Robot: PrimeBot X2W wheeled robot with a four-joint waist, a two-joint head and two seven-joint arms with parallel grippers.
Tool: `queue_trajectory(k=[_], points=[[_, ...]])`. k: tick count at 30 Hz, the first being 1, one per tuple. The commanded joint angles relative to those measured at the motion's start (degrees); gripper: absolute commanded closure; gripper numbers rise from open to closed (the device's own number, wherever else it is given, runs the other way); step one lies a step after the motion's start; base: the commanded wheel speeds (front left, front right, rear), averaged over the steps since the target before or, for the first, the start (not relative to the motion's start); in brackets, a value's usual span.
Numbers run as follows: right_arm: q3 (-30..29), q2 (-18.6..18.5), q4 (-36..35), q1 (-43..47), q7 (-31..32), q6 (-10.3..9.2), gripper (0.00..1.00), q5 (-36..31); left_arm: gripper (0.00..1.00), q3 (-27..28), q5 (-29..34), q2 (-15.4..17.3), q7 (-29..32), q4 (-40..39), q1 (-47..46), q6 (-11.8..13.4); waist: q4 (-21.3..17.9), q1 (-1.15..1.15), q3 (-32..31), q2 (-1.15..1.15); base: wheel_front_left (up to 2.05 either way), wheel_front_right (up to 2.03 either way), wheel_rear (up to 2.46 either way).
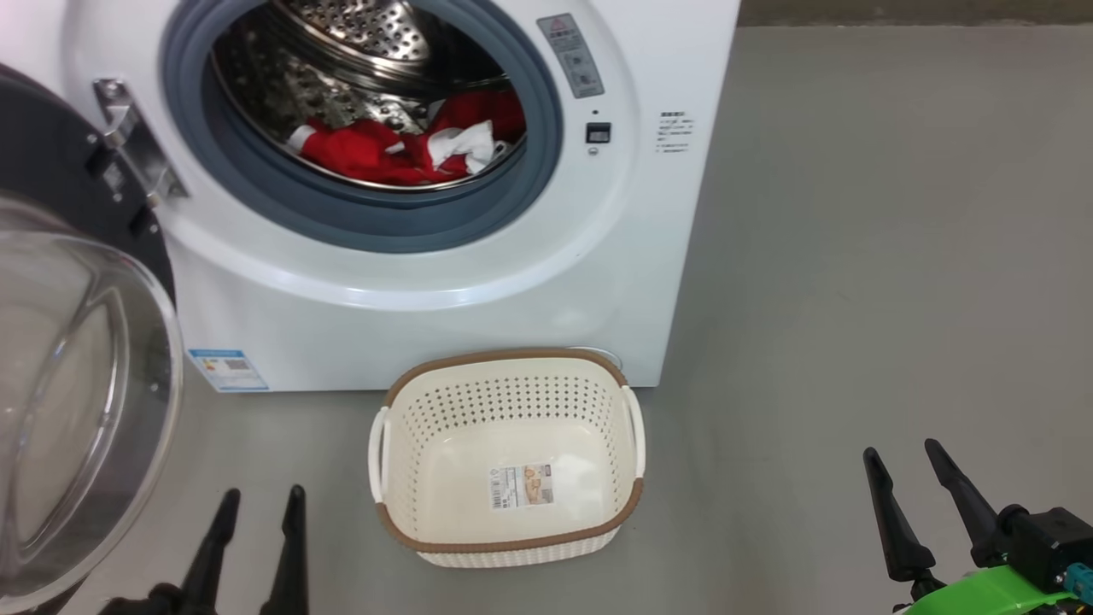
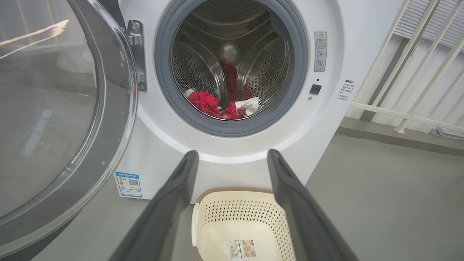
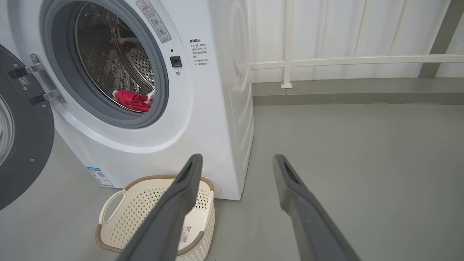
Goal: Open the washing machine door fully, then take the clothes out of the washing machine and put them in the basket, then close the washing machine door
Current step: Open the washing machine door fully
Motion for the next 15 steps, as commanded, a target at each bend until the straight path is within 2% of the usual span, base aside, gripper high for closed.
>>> queue_trajectory(k=[1, 15], points=[[0.49, -1.0, -1.67, -0.1, -0.52, 0.36, 0.0, 0.33, 0.0, 1.21, -0.55, 1.0, -0.31, -1.65, -0.51, 0.08, -1.17, 0.0, -0.07, 0.0, 0.0, 0.0, 0.0], [-0.63, -1.01, -1.99, 0.51, -0.52, 0.36, 0.0, 0.35, 0.0, -2.31, -1.87, 0.97, -0.31, -1.02, -0.66, 0.08, -3.57, 0.0, -0.19, 0.0, 0.0, 0.0, 0.0]])
